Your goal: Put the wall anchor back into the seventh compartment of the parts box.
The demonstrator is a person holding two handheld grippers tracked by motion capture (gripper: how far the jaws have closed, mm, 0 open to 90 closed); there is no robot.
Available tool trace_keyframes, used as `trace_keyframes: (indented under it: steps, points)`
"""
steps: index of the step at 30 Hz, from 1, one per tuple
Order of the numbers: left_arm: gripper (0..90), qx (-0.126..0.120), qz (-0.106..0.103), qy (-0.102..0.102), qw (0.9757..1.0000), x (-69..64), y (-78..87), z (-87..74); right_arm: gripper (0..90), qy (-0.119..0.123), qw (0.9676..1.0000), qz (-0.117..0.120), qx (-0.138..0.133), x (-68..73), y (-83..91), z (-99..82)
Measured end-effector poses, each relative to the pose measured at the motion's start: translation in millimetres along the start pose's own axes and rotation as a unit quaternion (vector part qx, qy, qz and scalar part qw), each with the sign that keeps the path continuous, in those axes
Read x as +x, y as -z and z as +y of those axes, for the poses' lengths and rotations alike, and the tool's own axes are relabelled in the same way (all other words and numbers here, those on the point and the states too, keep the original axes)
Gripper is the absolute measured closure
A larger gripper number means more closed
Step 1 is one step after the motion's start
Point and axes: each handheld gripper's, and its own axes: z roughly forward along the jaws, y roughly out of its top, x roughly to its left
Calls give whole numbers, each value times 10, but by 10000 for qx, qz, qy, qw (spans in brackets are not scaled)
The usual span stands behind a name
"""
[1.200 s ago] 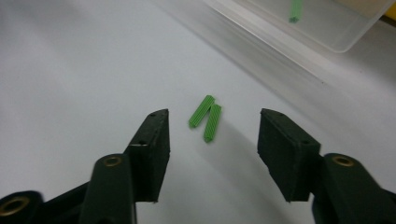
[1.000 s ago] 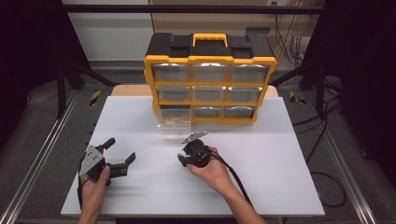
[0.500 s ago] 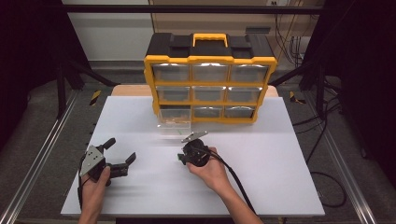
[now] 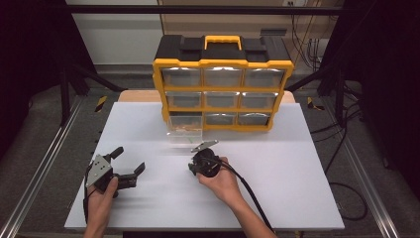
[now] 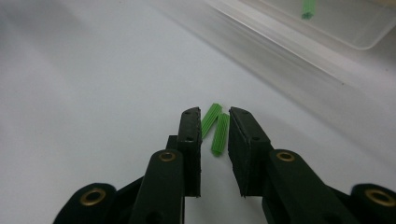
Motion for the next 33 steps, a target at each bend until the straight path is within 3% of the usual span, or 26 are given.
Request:
trace_keyframes:
  steps: [21,33]
  points:
    - [10,14,-7,-19,10000,-6,-5,0,834,-42,9999,-159,27,-27,-97,-18]
    - [9,14,3,-36,10000,-4,-1,4,847,-118,9994,-171,-281,-94,-8,-33]
